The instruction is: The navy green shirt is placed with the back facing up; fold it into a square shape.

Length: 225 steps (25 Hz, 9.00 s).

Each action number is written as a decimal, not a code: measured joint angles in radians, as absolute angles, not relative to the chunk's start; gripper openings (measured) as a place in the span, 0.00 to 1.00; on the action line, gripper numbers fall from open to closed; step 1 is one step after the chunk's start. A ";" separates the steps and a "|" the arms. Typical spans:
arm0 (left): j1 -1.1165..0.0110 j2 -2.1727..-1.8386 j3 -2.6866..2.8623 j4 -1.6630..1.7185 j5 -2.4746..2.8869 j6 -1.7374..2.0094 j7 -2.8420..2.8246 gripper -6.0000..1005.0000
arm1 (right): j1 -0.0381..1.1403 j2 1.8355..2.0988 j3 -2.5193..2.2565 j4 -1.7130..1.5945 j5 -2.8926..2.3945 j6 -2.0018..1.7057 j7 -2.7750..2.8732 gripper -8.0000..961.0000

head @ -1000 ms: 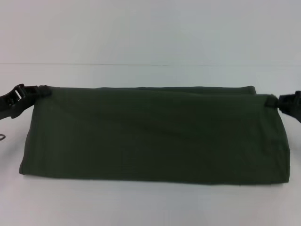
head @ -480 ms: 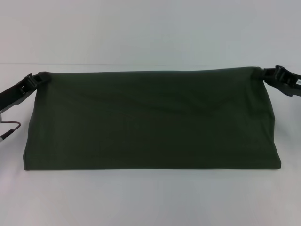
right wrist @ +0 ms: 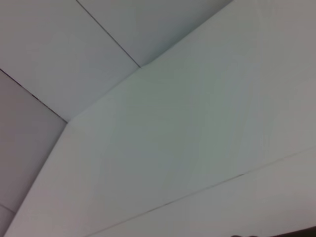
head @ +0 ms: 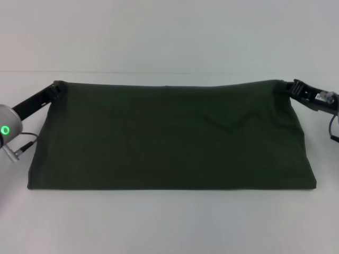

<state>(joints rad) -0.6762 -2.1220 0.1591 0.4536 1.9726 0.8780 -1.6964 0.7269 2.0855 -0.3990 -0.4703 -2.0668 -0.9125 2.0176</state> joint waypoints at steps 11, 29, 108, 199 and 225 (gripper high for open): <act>-0.687 -2.148 0.158 0.417 1.870 0.776 -1.535 0.05 | 0.749 2.091 -0.400 -0.382 -1.989 -0.810 1.921 0.05; -0.708 -2.161 0.160 0.368 1.762 0.748 -1.399 0.06 | 0.778 2.095 -0.408 -0.345 -1.962 -0.773 1.902 0.06; -0.455 -2.065 0.243 0.660 2.080 1.299 -2.173 0.89 | 0.521 1.999 -0.678 -0.459 -1.834 -1.445 1.734 0.86; -0.512 -2.022 0.350 0.715 2.490 1.343 -2.238 0.01 | 0.588 1.876 -0.730 -0.635 -2.258 -1.338 2.458 0.86; -0.516 -2.020 0.355 0.718 2.490 1.360 -2.239 0.01 | 0.701 1.930 -0.786 -0.621 -2.480 -1.316 2.566 0.86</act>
<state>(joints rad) -0.5157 -2.0201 0.3551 0.7179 2.4897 1.3602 -2.2387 0.7008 1.9299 -0.7863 -0.6212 -2.4803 -1.3162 2.5655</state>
